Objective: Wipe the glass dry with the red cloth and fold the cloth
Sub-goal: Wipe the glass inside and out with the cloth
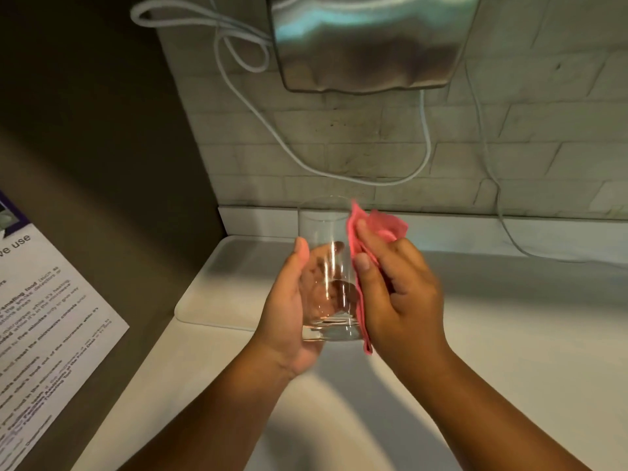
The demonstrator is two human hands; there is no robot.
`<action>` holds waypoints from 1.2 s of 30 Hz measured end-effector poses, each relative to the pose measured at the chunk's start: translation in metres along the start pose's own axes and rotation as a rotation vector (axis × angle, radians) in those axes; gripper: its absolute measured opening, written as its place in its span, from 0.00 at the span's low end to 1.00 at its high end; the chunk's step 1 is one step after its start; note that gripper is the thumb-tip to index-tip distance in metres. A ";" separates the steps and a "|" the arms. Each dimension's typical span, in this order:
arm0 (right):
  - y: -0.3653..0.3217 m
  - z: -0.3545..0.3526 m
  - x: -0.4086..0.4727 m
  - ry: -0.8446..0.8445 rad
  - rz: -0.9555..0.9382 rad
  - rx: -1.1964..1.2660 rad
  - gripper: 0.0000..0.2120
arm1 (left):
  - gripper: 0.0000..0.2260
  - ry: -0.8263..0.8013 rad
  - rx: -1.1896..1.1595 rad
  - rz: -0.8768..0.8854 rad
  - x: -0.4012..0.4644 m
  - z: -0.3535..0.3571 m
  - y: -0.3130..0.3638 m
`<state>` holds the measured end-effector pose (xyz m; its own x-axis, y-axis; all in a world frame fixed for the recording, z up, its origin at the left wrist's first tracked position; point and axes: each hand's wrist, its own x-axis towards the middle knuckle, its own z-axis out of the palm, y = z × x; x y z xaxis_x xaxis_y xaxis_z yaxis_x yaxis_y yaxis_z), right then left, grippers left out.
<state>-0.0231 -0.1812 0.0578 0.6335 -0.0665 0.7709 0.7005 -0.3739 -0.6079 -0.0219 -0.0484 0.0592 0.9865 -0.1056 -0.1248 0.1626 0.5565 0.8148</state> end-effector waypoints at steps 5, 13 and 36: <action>-0.010 -0.005 0.001 -0.179 -0.200 -0.150 0.18 | 0.24 -0.020 0.079 -0.024 0.001 -0.006 -0.004; -0.039 0.000 0.004 -0.323 -0.307 -0.379 0.18 | 0.23 0.073 0.095 -0.048 -0.006 -0.003 -0.014; 0.057 -0.028 0.007 -0.063 0.565 0.007 0.09 | 0.37 -0.167 -0.023 -0.002 0.006 -0.015 0.002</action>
<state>0.0124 -0.2293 0.0341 0.9288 -0.1989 0.3126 0.2488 -0.2905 -0.9240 -0.0155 -0.0356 0.0513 0.9701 -0.2408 -0.0293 0.1668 0.5743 0.8014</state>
